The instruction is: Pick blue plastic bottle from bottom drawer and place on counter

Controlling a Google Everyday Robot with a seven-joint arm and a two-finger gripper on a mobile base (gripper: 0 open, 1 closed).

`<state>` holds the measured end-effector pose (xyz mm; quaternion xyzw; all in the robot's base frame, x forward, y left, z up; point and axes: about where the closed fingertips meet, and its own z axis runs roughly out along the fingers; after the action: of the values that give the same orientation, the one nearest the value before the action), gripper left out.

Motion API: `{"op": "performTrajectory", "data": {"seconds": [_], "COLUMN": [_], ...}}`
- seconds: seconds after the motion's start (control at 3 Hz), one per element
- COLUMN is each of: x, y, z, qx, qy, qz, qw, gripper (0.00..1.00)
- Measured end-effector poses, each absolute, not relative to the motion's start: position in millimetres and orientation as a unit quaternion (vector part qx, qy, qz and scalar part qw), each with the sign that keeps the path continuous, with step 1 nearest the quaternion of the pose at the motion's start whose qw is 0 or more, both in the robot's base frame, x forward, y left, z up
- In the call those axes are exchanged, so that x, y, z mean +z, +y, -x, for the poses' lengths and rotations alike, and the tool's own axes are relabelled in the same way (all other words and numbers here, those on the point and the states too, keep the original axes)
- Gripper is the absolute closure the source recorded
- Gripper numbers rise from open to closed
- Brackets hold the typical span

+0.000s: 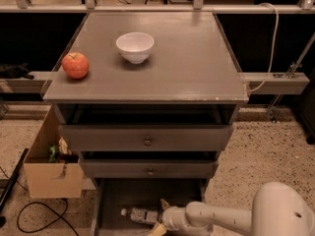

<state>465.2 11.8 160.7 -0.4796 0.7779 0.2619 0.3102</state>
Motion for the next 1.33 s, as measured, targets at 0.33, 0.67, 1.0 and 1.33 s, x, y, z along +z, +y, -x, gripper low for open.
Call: {"op": "performTrajectory", "data": {"seconds": [0.33, 0.67, 1.0, 1.33], "x": [147.8, 147.6, 147.6, 147.6], "y": [25.8, 25.9, 25.9, 25.9], "z": [-472.3, -472.2, -472.2, -472.2], "qx": [0.253, 0.253, 0.253, 0.253], "qy": [0.77, 0.77, 0.77, 0.77], "qz": [0.49, 0.49, 0.49, 0.49], "qw": [0.321, 0.321, 0.321, 0.321], "gripper": [0.0, 0.0, 0.15, 0.38]}}
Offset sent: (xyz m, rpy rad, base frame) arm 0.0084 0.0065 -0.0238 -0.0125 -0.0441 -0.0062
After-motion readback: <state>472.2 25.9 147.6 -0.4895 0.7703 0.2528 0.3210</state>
